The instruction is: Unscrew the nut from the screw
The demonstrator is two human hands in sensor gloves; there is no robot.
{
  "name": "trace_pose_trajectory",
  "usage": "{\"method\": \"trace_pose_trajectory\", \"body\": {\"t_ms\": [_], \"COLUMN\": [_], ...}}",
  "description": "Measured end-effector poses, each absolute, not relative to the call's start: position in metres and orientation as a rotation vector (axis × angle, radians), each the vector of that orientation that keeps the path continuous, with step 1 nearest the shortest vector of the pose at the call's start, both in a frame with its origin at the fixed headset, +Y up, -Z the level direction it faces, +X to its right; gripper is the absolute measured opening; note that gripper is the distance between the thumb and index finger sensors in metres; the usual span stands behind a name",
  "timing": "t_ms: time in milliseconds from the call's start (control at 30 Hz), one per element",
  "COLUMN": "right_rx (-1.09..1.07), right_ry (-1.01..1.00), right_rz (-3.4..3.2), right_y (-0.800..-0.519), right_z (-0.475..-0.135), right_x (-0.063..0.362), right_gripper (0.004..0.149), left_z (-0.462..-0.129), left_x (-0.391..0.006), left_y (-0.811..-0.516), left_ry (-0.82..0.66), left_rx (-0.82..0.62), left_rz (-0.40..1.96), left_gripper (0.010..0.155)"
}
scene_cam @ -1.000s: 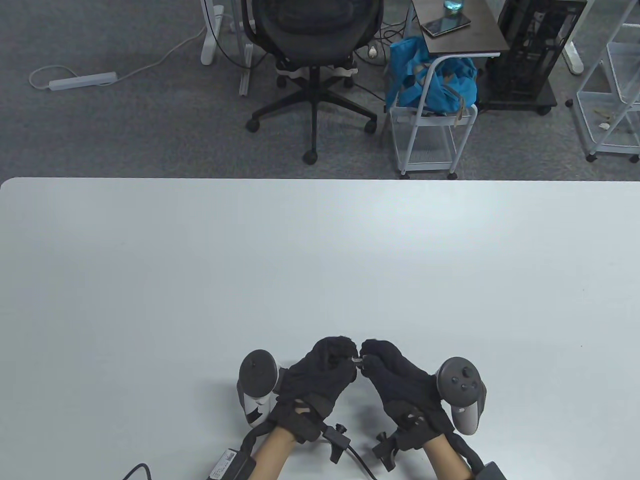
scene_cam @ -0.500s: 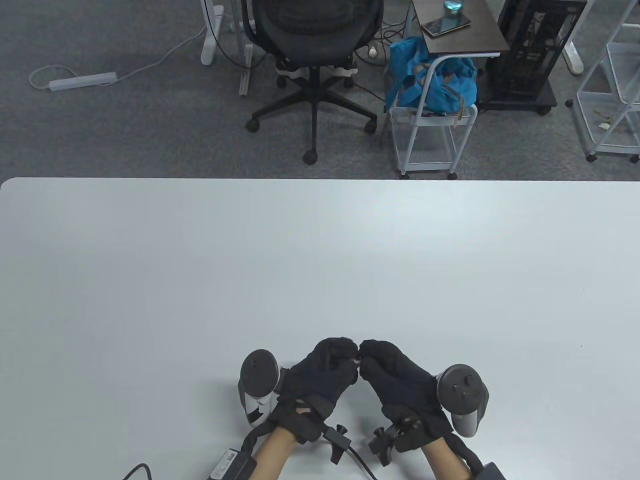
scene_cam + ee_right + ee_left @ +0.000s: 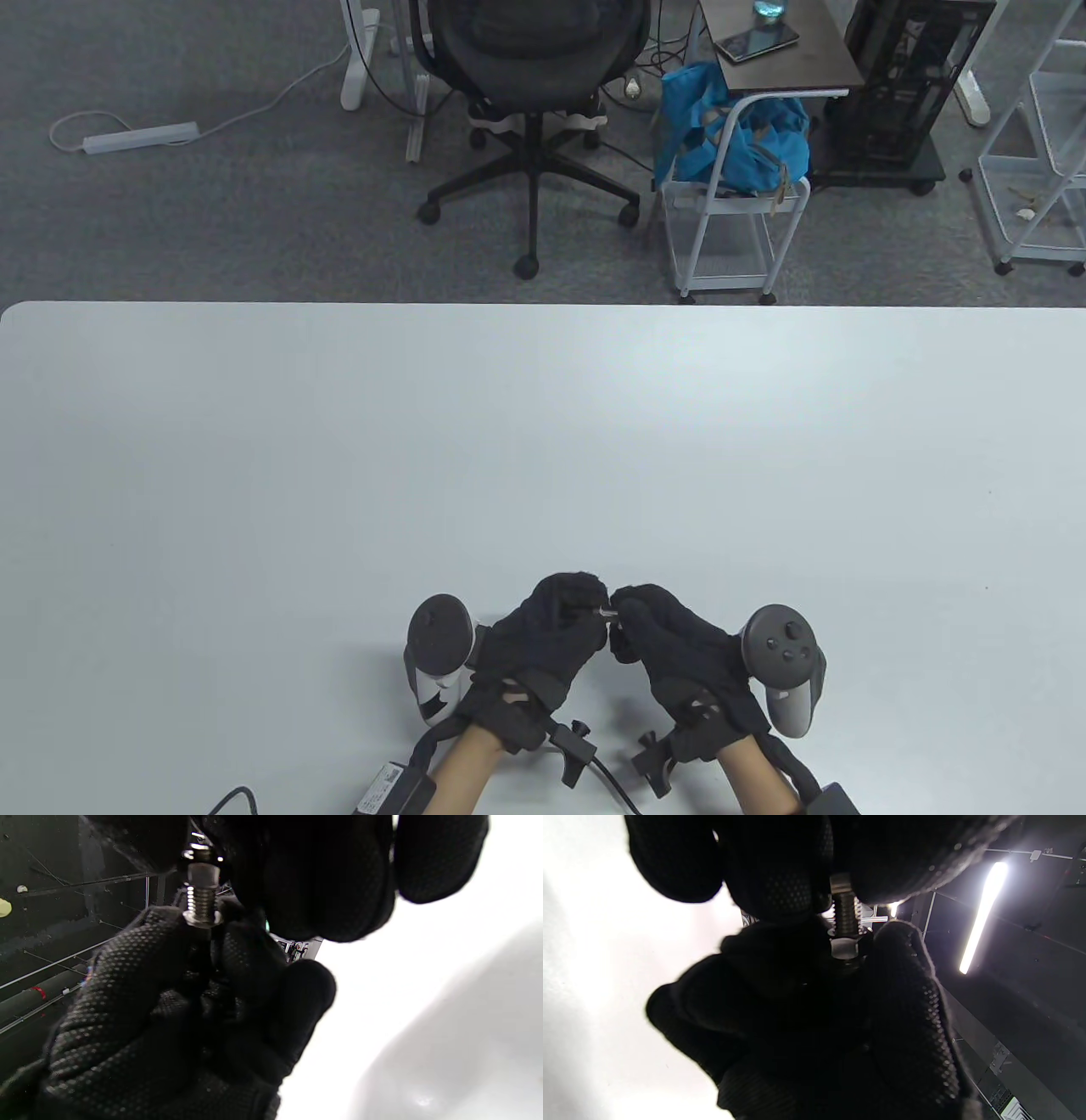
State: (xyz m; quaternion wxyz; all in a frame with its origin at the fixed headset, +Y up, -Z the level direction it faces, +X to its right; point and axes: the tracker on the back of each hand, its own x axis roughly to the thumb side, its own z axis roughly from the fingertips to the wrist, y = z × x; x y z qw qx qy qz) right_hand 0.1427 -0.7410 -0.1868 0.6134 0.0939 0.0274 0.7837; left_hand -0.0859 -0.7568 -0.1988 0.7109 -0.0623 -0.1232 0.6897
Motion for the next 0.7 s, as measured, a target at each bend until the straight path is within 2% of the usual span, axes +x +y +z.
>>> {"method": "trace_pose_trajectory", "body": {"t_ms": [333,500,700], "right_rx": [0.277,0.306,0.179], "right_ry": [-0.003,0.030,0.083], "right_rz": [1.835,1.820,1.731], "right_y": [-0.733,-0.732,-0.743], "right_z": [-0.186,-0.186,-0.186], "right_x": [0.143,0.143,0.146], "right_gripper": [0.052,0.049,0.066], "left_z": [-0.198,-0.198,-0.198], "left_x": [-0.086,-0.087,-0.088], "left_y": [-0.757,-0.757,-0.757], "left_ry": [-0.262,-0.241,-0.234], "left_rx": [-0.143,-0.144,-0.145], "left_rz": [1.540,1.553,1.569], "left_gripper": [0.047,0.047,0.047]}}
